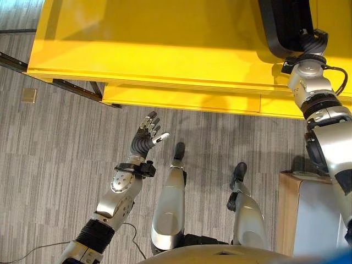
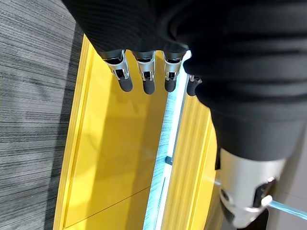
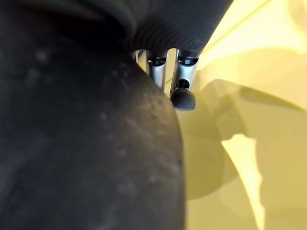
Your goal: Move parts from the plastic box to the shelf.
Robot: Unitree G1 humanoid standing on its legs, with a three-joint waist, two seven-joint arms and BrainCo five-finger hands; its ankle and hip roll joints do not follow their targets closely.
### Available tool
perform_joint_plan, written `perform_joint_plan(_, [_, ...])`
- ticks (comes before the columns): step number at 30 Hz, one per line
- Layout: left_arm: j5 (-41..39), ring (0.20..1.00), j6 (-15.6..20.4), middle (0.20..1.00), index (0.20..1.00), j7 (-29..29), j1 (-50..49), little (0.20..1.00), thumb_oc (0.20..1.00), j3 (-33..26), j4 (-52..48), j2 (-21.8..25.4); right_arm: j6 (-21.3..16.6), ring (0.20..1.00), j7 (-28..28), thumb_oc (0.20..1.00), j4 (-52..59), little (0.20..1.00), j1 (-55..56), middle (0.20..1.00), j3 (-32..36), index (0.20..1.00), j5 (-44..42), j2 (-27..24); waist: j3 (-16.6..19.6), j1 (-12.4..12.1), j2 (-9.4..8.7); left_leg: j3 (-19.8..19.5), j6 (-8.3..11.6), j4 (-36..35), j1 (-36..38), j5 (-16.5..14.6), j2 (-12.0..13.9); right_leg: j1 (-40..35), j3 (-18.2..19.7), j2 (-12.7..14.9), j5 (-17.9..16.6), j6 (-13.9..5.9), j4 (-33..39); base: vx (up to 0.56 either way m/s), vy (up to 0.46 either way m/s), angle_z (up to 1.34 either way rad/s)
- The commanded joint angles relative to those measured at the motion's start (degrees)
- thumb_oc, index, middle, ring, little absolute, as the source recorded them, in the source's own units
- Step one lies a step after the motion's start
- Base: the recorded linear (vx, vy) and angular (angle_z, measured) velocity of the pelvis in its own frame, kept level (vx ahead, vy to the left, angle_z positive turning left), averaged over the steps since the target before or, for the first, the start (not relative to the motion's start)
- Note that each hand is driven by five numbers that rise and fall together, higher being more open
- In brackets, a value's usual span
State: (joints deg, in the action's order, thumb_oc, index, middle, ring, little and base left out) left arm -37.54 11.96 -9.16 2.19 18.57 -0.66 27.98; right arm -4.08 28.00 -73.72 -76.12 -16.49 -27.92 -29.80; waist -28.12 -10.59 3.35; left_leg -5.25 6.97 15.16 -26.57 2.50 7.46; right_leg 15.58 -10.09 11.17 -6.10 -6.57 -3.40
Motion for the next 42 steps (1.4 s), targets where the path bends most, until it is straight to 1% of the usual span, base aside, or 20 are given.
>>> perform_joint_plan(1, [1.10,1.000,3.51,1.000,1.000,-0.90,-0.91,1.000,1.000,2.68,-3.85,1.72,-3.92,0.200,1.39,0.200,3.09,0.200,-4.34,0.200,-0.73,0.200,-1.92,-1.55,3.36,-1.09,-0.74,0.31,-1.28,-1.44,-0.63,0.42,-0.39,2.22,0.59,4.07,8.16,-2.68,-12.81,0.00,0.000,0.00])
perform_joint_plan(9, [1.10,1.000,4.16,1.000,1.000,-2.38,0.52,1.000,1.000,2.98,-3.19,1.61,-4.01,0.200,1.74,0.200,1.43,0.200,-4.90,0.200,-0.17,0.200,-3.48,-1.04,2.90,-1.56,-0.67,-0.22,-1.49,-1.18,-1.82,0.38,-0.91,2.52,-0.01,4.04,8.31,-2.56,-12.65,0.00,-0.006,0.02])
perform_joint_plan(12, [0.80,1.000,4.44,1.000,1.000,-2.60,0.69,1.000,1.000,3.02,-3.23,1.93,-4.33,0.200,2.00,0.200,0.52,0.200,-6.15,0.200,0.38,0.200,-5.48,-2.19,2.61,-1.89,-0.66,-0.35,-1.50,-0.76,-2.23,-0.19,-1.33,2.41,-0.28,4.36,8.75,-2.59,-12.84,0.02,-0.013,0.05])
perform_joint_plan(22, [0.81,1.000,4.36,1.000,1.000,-3.23,1.35,1.000,1.000,3.69,-3.19,1.80,-4.67,0.200,3.39,0.200,-1.92,0.200,-5.78,0.200,2.79,0.200,-8.45,-3.98,2.62,-2.70,-0.12,-0.81,-1.71,-0.46,-3.45,-0.10,-2.04,2.30,-0.93,4.65,8.62,-2.64,-12.42,0.00,0.000,0.04])
perform_joint_plan(24, [0.87,1.000,4.39,1.000,1.000,-3.55,1.44,1.000,1.000,3.79,-3.18,1.67,-4.92,0.200,4.15,0.200,-2.11,0.200,-5.45,0.200,3.99,0.200,-9.31,-4.06,2.47,-2.78,0.03,-0.86,-1.67,0.33,-3.75,-0.79,-2.26,2.17,-1.08,4.76,9.26,-2.60,-12.89,0.02,-0.005,0.10])
perform_joint_plan(30, [0.96,1.000,4.53,1.000,1.000,-3.71,1.82,1.000,1.000,4.12,-3.28,1.66,-4.93,0.200,4.25,0.200,-2.70,0.200,-5.07,0.200,4.43,0.200,-10.07,-4.32,2.38,-3.11,0.26,-1.08,-1.72,0.59,-4.03,-0.96,-2.59,2.07,-1.40,4.82,9.43,-2.62,-12.93,0.01,0.001,0.03])
perform_joint_plan(35, [0.79,1.000,4.68,1.000,1.000,-4.21,1.85,1.000,1.000,3.95,-3.19,1.75,-4.91,0.200,4.35,0.200,-2.66,0.200,-5.25,0.200,4.14,0.200,-10.20,-4.13,2.09,-3.16,0.09,-1.05,-1.77,1.21,-4.50,-1.22,-2.63,2.20,-1.39,4.90,9.49,-2.61,-13.15,0.00,0.000,0.00])
perform_joint_plan(40, [0.71,1.000,4.80,1.000,1.000,-4.45,1.91,1.000,1.000,3.86,-3.33,1.77,-4.47,0.200,4.45,0.200,-2.61,0.200,-5.27,0.200,2.82,0.200,-8.04,-3.97,1.90,-3.13,0.04,-1.07,-1.83,1.46,-4.64,-1.27,-2.77,2.31,-1.47,4.84,9.53,-2.57,-13.28,0.00,0.000,0.00])
perform_joint_plan(41, [0.71,1.000,4.80,1.000,1.000,-4.45,1.91,1.000,1.000,3.85,-3.34,1.76,-4.47,0.432,4.45,0.432,-2.60,0.432,-5.27,0.432,2.82,0.432,-8.04,-3.97,1.89,-3.12,0.04,-1.07,-1.83,1.45,-4.63,-1.27,-2.77,2.30,-1.47,4.85,9.54,-2.57,-13.28,0.00,0.000,0.00])
perform_joint_plan(42, [0.73,1.000,4.88,1.000,1.000,-4.79,2.24,1.000,1.000,3.97,-3.25,1.69,-4.31,1.000,5.03,1.000,-3.11,1.000,-5.41,1.000,2.91,1.000,-7.72,-3.76,1.80,-3.17,0.04,-1.07,-1.84,1.41,-4.64,-1.33,-2.79,2.30,-1.47,4.83,9.58,-2.55,-13.25,0.00,0.000,0.00])
